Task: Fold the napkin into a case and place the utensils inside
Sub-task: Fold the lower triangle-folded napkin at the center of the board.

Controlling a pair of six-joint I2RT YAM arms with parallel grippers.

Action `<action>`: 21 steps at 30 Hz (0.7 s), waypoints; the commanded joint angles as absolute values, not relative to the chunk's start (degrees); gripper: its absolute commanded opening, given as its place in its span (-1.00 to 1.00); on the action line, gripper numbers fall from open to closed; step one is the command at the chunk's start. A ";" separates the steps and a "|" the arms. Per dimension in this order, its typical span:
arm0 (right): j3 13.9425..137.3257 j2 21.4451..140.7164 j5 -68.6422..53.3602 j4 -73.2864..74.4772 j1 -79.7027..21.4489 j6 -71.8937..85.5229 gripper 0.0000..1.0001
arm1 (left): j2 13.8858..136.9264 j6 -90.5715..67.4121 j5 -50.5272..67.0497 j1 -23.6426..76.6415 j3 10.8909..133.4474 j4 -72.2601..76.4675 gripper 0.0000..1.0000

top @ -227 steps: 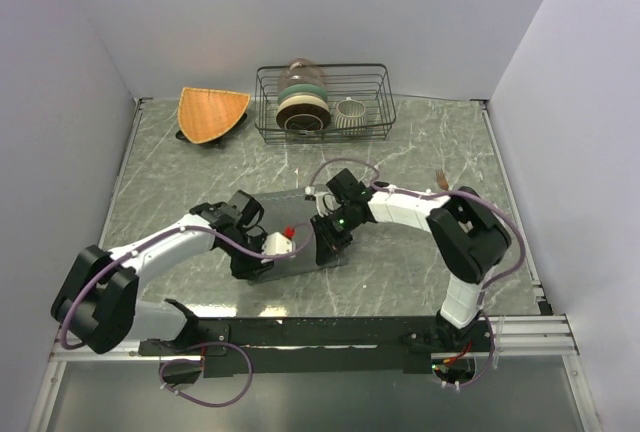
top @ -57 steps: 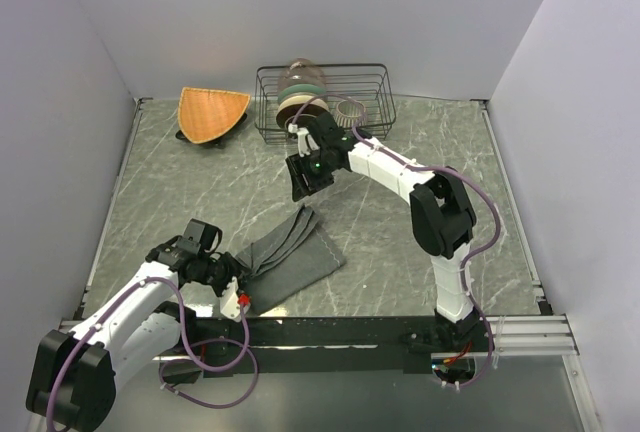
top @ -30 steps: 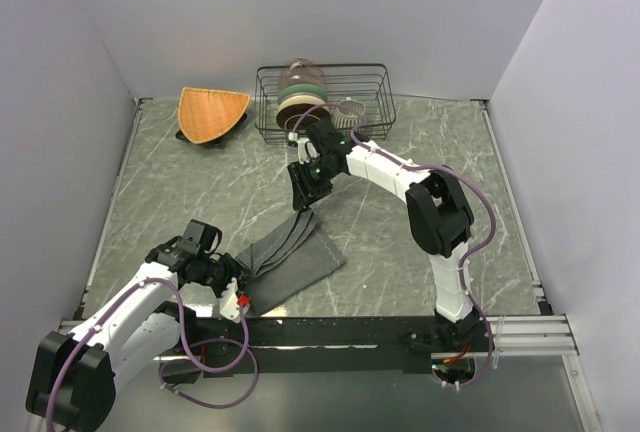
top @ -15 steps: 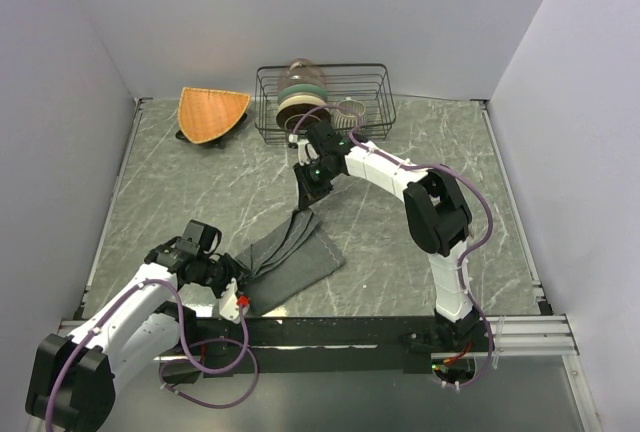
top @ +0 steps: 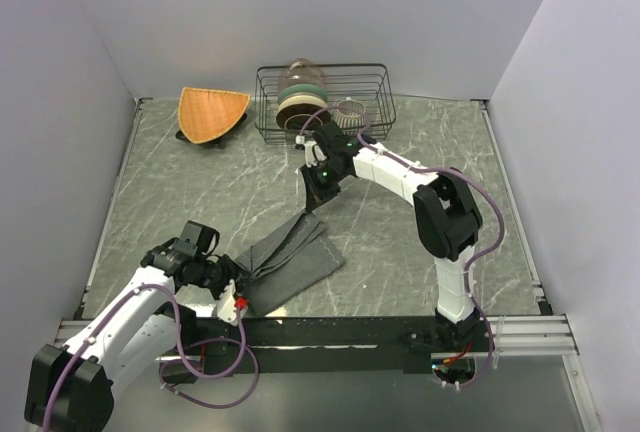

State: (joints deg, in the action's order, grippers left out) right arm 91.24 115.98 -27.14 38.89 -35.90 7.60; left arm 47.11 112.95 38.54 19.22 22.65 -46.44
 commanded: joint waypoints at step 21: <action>82.71 108.10 -25.14 42.63 -35.33 1.14 -1.00 | 46.67 136.67 48.78 19.42 26.28 -60.38 -0.93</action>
